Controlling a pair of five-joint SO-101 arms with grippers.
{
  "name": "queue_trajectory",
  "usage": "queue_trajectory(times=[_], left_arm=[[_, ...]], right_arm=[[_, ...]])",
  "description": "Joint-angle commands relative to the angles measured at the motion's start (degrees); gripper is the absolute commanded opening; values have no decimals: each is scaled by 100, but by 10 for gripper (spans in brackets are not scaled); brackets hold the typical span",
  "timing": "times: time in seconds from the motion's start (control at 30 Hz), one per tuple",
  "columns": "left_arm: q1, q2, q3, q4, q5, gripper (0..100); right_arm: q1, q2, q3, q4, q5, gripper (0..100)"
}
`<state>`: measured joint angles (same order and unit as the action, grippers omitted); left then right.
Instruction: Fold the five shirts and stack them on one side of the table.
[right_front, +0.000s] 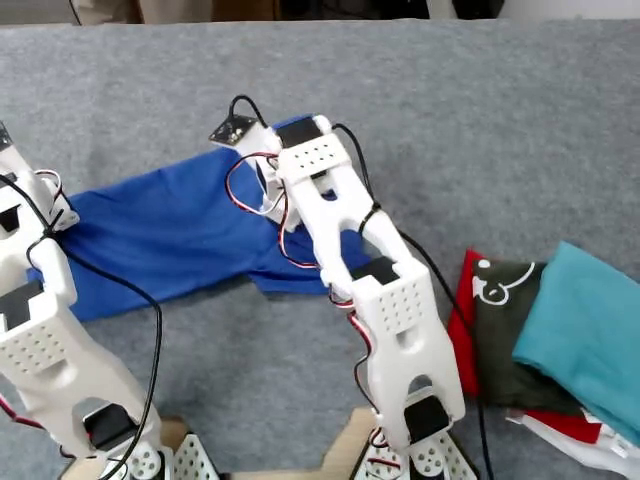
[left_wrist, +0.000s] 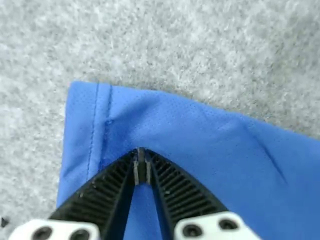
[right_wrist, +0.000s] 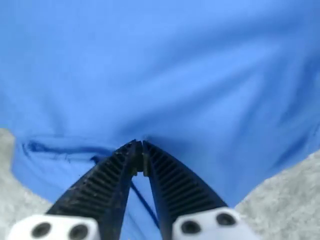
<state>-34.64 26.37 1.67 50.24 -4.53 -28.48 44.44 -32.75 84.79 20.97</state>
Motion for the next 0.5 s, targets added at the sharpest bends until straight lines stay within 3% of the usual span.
queue_trajectory(times=[0.0,0.23,0.47], left_arm=[[-53,-4,-167,35,9,19],[-53,-4,-167,35,9,19],[-62,-4,-176,35,9,19]], right_arm=[[-154,-514,-4,-141,-123,19],[-708,-514,40,422,-141,17],[-725,-523,40,976,-132,16]])
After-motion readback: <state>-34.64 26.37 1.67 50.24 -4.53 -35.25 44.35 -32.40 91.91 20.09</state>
